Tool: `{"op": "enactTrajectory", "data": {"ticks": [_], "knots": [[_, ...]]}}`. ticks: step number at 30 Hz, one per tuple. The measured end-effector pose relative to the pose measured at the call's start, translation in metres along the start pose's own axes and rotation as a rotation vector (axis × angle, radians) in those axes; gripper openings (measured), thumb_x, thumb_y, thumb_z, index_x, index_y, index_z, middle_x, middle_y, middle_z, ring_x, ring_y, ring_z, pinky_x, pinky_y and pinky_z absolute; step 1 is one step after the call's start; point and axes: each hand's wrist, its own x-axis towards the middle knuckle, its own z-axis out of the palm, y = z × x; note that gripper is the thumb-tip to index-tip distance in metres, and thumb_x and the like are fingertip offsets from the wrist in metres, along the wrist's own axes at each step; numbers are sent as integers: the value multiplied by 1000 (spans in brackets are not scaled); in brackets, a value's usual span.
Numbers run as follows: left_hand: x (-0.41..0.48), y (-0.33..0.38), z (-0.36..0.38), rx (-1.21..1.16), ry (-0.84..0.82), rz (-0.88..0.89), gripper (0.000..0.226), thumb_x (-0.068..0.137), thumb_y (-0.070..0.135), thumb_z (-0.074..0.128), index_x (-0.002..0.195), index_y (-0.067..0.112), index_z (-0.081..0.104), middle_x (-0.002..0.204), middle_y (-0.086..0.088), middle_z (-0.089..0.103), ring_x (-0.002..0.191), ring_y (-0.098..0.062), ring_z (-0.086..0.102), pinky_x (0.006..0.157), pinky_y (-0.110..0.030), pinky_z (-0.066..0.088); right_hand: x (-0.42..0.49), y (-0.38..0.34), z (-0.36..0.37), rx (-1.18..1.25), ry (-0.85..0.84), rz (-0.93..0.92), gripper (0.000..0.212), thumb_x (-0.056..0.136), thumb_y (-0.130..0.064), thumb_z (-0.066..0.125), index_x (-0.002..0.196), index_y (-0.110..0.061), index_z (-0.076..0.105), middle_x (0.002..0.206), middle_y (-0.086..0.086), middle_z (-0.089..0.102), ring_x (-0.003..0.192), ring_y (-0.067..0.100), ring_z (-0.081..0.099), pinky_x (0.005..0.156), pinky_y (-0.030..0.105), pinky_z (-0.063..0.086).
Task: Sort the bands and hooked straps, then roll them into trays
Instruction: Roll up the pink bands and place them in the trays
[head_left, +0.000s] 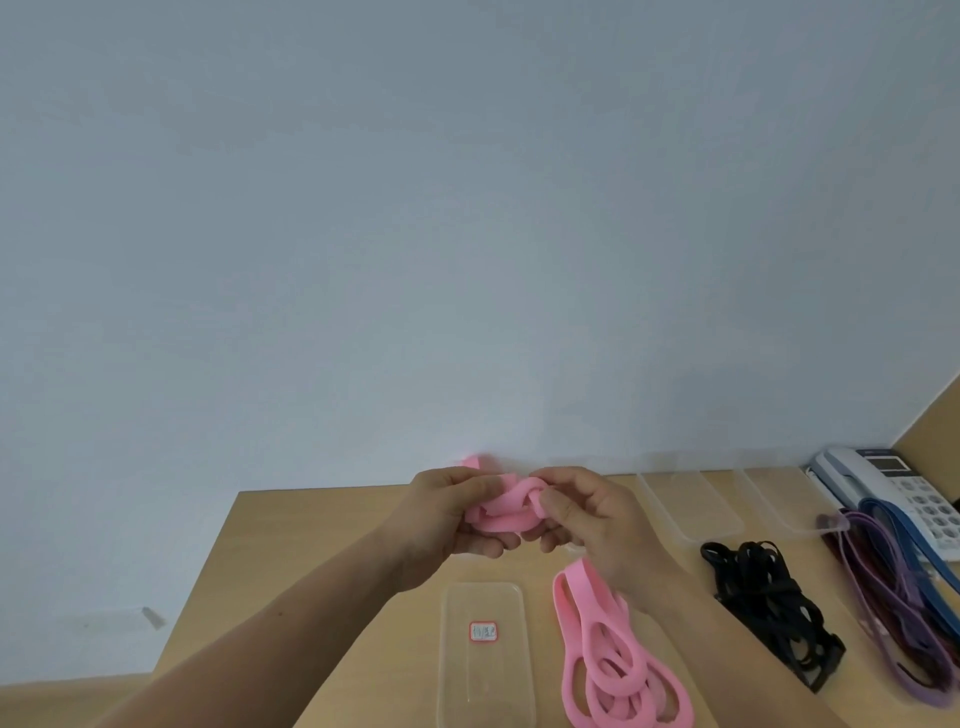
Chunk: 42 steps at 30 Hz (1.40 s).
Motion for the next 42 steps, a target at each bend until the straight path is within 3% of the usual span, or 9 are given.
{"op": "enactTrajectory", "data": {"ticks": [5,8,11,15,21,31,37,40,42], "knots": [[2,-2,1,-46,50,-8,25,93,23,66,96,-1,74,87,-24,72,71,-29,69,58,-29,56,4,7,7,-91,108,-86,18,96,-7,59,97,-20,72,77,10,74,67,28,72,57,28,55],[2,-2,-4,-32,64,-13,27,94,24,66,101,-2,72,88,-23,73,71,-29,69,59,-30,56,7,8,11,-159,73,-79,27,97,-14,60,96,-38,74,83,3,75,71,26,71,62,27,55],[1,-7,-12,27,83,-16,25,96,22,64,108,1,69,91,-22,73,72,-30,69,61,-31,56,9,9,13,-383,17,-118,33,89,-34,68,107,-61,63,100,-23,69,81,0,65,71,16,50],[0,-16,-27,80,92,-30,24,97,22,61,103,-1,67,80,-16,71,65,-26,65,55,-29,51,14,17,22,-718,-101,-223,49,73,-47,74,120,-43,60,114,-25,60,104,1,58,77,11,42],[-3,-41,-50,117,36,-104,25,99,16,47,88,3,66,74,-19,69,61,-26,63,49,-27,46,19,45,40,-941,-226,-185,46,71,-51,73,112,-39,58,102,-26,57,91,-7,52,74,10,40],[21,-88,-69,106,-26,-292,36,99,19,39,103,-8,62,80,-18,70,64,-29,65,52,-28,48,18,89,51,-1177,-205,-265,32,76,-38,58,101,-21,68,91,-11,67,78,6,60,67,22,51],[59,-96,-58,124,114,-320,29,101,27,40,103,4,58,88,-12,60,62,-29,66,51,-28,47,58,108,19,-1180,-206,-143,26,74,-32,60,95,-20,68,82,-10,66,71,9,59,66,24,51],[80,-97,-57,341,265,-271,29,102,29,41,120,12,57,101,-4,61,72,-20,67,61,-29,47,87,117,2,-1140,-231,-128,24,71,-27,64,94,-19,68,74,-16,59,66,13,59,62,25,51],[93,-99,-62,643,359,-223,42,101,29,43,140,13,48,129,-4,56,102,-21,64,84,-31,49,108,123,-6,-1163,-284,-111,25,73,-29,64,97,-19,67,72,-11,62,65,20,61,59,27,49]]}}
